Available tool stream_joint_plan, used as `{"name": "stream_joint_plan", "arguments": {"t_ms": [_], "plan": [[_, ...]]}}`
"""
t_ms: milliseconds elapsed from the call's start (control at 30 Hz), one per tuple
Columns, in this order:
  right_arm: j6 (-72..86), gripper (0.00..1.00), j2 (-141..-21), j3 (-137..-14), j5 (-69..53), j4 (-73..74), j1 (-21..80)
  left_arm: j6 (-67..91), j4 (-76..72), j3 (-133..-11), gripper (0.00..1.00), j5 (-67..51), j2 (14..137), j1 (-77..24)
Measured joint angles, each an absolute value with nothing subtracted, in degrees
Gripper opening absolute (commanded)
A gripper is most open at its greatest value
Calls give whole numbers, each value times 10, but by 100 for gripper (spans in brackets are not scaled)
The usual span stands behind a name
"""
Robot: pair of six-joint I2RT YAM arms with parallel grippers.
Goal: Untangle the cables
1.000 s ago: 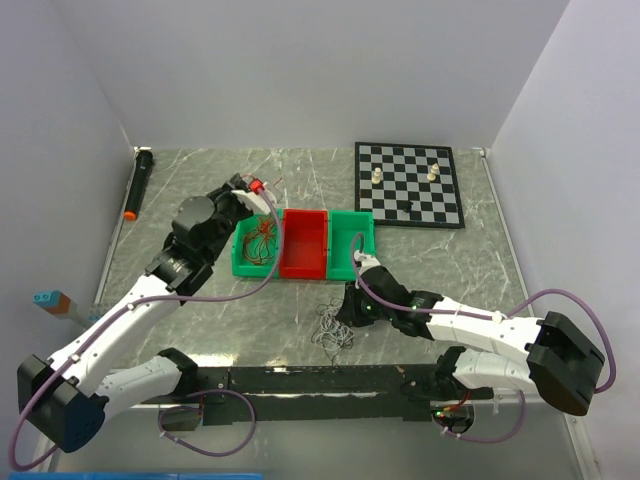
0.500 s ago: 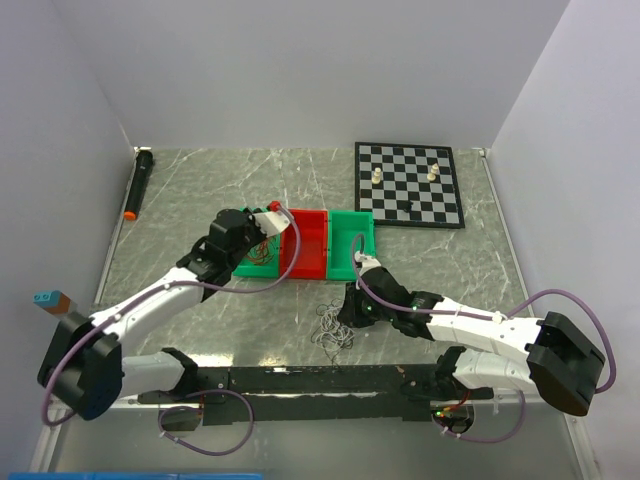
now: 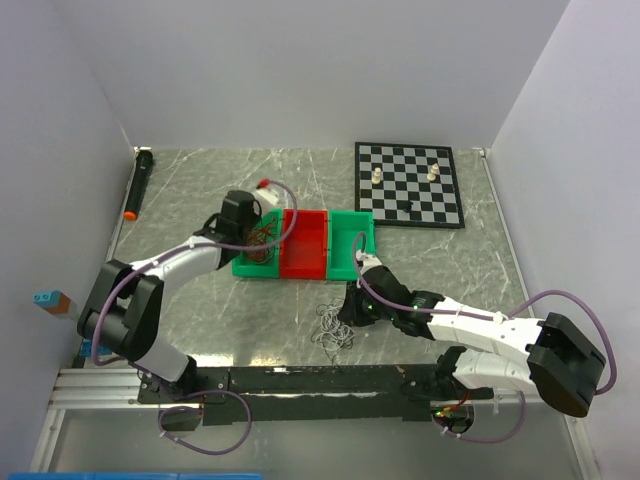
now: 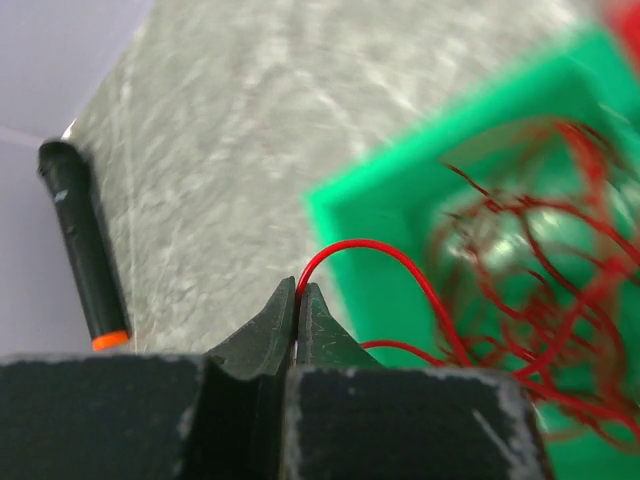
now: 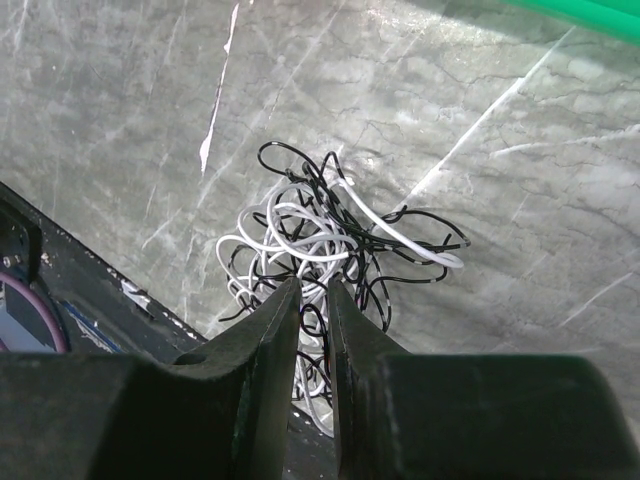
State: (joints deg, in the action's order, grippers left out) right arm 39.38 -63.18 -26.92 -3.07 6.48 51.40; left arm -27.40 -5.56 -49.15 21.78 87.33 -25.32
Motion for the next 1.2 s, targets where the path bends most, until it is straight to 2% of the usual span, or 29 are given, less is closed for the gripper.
{"name": "stream_joint_plan", "arguments": {"t_ms": [333,700,733,1000,1200], "plan": [[394,25,-641,-269,-41,56,511,-227,-38,-527,1,217,881,-229],[396,25,-648,-269,-42,55,510,-227,-40,-512,4,207,910,-303],[396,25,-648,-269,-42,55,510,-227,-40,-512,7,204,920,-309],[396,25,-647,-269,-41,55,510,-212,-8,-520,57,191,950,-300],[396,25,-647,-269,-42,54,510,-201,56,-543,85,161,886,-291]]}}
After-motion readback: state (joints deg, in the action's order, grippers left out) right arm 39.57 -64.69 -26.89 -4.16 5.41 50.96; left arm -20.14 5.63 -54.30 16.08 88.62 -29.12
